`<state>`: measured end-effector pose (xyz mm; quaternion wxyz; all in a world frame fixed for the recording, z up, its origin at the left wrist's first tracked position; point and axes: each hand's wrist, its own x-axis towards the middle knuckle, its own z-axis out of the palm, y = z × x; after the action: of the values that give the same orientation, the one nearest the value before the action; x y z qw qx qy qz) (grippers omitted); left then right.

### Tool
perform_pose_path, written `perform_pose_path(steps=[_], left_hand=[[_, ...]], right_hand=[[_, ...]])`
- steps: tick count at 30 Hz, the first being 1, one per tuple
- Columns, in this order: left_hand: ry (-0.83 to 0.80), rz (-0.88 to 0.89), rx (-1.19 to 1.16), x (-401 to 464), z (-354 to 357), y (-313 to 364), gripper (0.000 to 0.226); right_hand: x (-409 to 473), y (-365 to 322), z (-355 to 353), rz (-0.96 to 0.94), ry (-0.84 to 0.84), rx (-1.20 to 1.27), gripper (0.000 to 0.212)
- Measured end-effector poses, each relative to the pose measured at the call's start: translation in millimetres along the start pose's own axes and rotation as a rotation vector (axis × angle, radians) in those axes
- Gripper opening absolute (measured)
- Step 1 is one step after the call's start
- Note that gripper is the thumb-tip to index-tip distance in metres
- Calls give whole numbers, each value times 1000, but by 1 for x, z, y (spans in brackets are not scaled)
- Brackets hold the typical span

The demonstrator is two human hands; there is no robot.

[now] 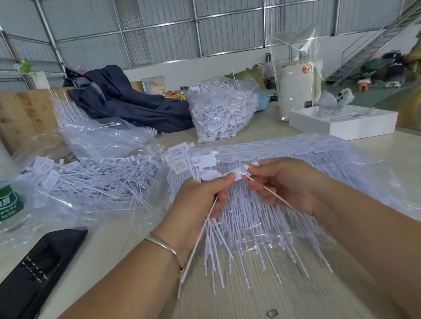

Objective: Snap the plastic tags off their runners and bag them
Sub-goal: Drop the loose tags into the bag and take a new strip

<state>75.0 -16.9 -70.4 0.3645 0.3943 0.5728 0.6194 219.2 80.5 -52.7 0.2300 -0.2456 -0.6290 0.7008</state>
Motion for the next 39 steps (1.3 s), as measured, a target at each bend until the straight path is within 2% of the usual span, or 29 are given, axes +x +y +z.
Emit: perform_pose_path(steps=[3,6,10,11,14,15,16,19,22,24,26,28,31,34,37,39], left_hand=[[-53,-2,49,0,-1,4,44],[-40,-22,160,0,-4,9,36],[-66,-26,268,-2,-3,15,45],[-39,5,345,-3,-1,15,44],[131,201,775,-4,0,10,26],[173,219,803,-4,-2,9,21],[196,209,765,-3,-5,8,20],[123,68,333,2,-9,10,23],[27,-53,33,6,-7,6,21],[25,-102,-73,7,-7,3,19],[39,-133,-154,6,-7,3,23],[52,-130,-125,3,-4,4,27],[18,-144,-163,-4,2,7,35],[-35,-129,-197,-10,8,10,38],[-71,-71,-25,-11,8,8,42],[-127,-62,-73,-9,7,9,38]], right_hand=[[-3,-4,-2,-19,28,-125,18],[-8,-9,-3,-79,68,-400,22],[-14,-16,-1,-89,11,-614,22],[-15,-17,-1,-84,-4,-648,22],[-17,-21,-3,-97,38,-747,20],[-18,-23,-5,-132,68,-718,20],[-19,-26,-7,-184,101,-646,21],[-19,-29,-12,-314,195,-407,25],[-14,-20,-8,-234,135,-199,13],[-11,-15,-4,-157,106,-21,9],[-8,-12,-1,-102,96,108,14],[-5,-8,0,-66,87,206,19],[-2,-2,2,-90,69,346,14],[1,3,6,-203,98,301,11],[2,11,11,-347,192,18,9],[2,13,17,-390,169,-90,17]])
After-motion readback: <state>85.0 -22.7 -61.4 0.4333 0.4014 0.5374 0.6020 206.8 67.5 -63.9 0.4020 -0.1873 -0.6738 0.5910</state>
